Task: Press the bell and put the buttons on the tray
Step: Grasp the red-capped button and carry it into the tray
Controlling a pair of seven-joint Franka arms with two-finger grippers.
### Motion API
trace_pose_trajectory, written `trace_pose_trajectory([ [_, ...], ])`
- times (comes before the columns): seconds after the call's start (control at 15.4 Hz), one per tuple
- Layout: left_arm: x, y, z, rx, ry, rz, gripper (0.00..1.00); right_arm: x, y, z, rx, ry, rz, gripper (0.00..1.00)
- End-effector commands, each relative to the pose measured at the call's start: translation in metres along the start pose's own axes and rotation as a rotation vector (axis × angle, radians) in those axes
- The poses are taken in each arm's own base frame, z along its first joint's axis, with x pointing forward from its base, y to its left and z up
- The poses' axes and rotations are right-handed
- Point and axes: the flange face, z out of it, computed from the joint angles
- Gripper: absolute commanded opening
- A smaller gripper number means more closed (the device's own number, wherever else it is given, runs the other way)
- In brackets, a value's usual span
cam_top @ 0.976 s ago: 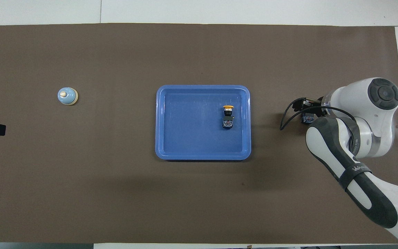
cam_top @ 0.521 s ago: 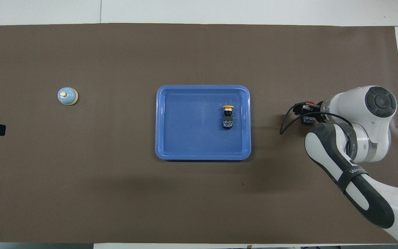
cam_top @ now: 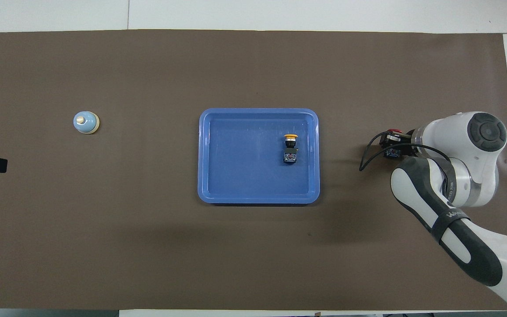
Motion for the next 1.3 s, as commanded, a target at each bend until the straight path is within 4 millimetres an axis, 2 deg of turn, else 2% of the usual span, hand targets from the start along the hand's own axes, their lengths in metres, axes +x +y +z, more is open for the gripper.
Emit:
trace_pose_trajectory([
  [0.0,-0.004,0.001,0.0,0.029,-0.009,-0.005,1.0,-0.002,0.002,0.001,-0.004,0.009,-0.025,0.0],
  [0.13,-0.004,0.001,0.0,0.029,-0.009,-0.005,1.0,-0.001,-0.002,-0.004,-0.005,0.003,-0.034,0.0],
  [0.26,-0.004,0.001,0.001,0.029,-0.01,-0.005,1.0,0.008,-0.012,-0.025,-0.011,-0.013,-0.043,0.0],
  [0.39,-0.004,0.001,0.0,0.029,-0.009,-0.005,1.0,0.016,-0.035,-0.05,-0.013,-0.029,-0.075,0.0],
  [0.65,-0.004,0.001,0.0,0.029,-0.009,-0.005,1.0,0.011,-0.1,-0.086,-0.008,-0.051,-0.126,0.0],
  [0.91,-0.004,0.001,0.001,0.029,-0.01,-0.005,1.0,-0.023,-0.181,-0.106,0.023,-0.032,-0.125,0.0],
  [1.11,-0.004,0.001,0.0,0.029,-0.009,-0.005,1.0,-0.049,-0.232,-0.109,0.04,-0.033,-0.113,0.0],
  [1.24,-0.004,0.001,0.0,0.029,-0.009,-0.005,1.0,-0.059,-0.256,-0.104,0.044,-0.033,-0.134,0.0],
])
